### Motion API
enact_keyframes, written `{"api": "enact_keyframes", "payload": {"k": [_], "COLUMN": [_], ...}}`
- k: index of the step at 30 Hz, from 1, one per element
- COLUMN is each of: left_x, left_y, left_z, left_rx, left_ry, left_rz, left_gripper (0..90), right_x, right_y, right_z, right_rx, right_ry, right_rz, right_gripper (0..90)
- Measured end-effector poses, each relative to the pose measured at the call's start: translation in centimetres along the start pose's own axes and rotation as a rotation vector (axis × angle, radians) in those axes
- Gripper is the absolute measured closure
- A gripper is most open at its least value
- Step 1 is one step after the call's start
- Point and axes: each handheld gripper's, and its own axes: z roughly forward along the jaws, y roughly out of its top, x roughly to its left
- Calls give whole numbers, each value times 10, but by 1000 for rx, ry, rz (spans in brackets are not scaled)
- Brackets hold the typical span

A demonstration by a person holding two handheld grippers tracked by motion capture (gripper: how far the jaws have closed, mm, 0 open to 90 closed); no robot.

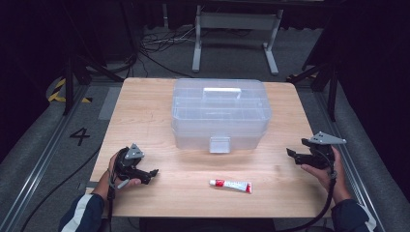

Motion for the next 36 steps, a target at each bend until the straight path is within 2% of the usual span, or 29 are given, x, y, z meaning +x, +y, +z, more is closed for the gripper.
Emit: {"api": "enact_keyframes", "payload": {"k": [3,4,8,10,14,19,27,36], "left_x": [0,0,0,0,0,0,0,0], "left_y": [0,0,0,0,0,0,0,0], "left_z": [0,0,-1,-1,-1,-1,-1,-1], "left_rx": [0,0,0,1,0,1,0,0], "left_ry": [1,1,0,-1,0,0,0,0], "left_rz": [-1,-1,-1,-1,-1,-1,-1,0], "left_gripper": [42,43,46,46,45,45,46,46], "right_x": [1,2,1,0,1,9,22,26], "right_y": [6,14,25,39,51,79,104,128], "right_z": [-3,-5,-10,-18,-24,-27,-25,-26], "right_rx": [-13,-25,-51,-90,-109,-145,-157,-182], "right_ry": [-2,7,23,23,17,41,43,60], "right_rz": [-16,-23,-29,-44,-59,-88,-145,-153], "right_gripper": [258,267,276,286,287,286,287,296]}}
